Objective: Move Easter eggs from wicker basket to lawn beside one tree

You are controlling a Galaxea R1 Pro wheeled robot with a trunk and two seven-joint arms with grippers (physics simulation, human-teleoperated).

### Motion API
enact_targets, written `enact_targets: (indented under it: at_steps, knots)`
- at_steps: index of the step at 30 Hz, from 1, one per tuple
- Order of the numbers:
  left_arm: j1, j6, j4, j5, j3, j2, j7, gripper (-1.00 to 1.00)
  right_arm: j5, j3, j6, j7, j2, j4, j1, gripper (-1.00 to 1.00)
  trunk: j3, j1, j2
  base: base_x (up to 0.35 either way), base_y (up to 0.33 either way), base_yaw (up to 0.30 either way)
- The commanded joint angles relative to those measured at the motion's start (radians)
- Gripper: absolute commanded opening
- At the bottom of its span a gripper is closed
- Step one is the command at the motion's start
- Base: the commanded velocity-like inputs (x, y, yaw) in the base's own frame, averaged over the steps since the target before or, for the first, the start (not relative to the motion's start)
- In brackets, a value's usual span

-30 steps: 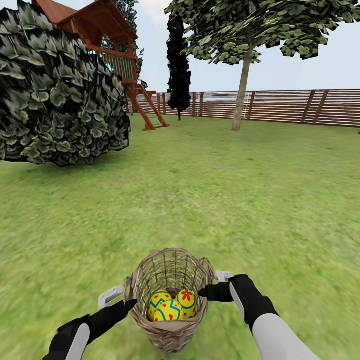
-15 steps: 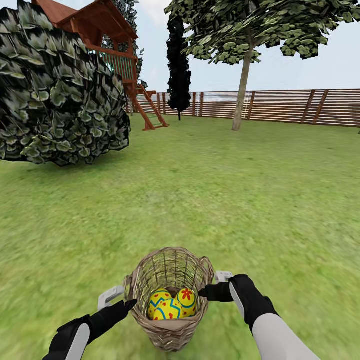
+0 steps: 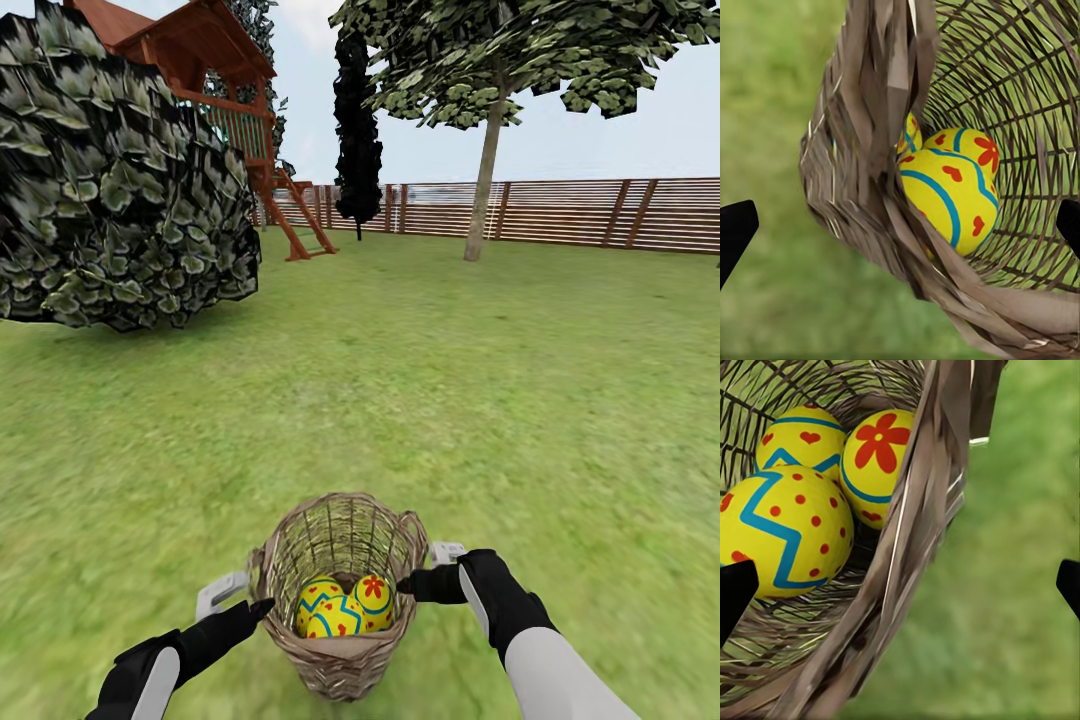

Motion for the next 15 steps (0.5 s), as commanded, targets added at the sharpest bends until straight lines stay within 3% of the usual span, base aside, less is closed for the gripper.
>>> enact_targets:
  at_steps: [1, 11, 15]
  knots:
    - [-0.001, 0.006, -0.001, -0.001, 0.004, -0.001, -0.006, 1.0, 0.01, -0.008, 0.004, 0.008, 0.001, -0.002, -0.001, 1.0, -0.004, 0.004, -0.008, 0.0, 0.0, 0.0]
    - [-0.001, 0.006, -0.001, -0.001, 0.004, -0.001, -0.009, 1.0, 0.01, -0.008, 0.003, 0.008, 0.002, -0.002, -0.001, 1.0, -0.036, 0.042, -0.078, 0.0, 0.0, 0.0]
    - [-0.001, 0.006, -0.001, -0.001, 0.004, -0.001, -0.01, 1.0, 0.012, -0.008, 0.002, 0.008, 0.002, -0.002, -0.001, 1.0, -0.036, 0.042, -0.078, 0.0, 0.0, 0.0]
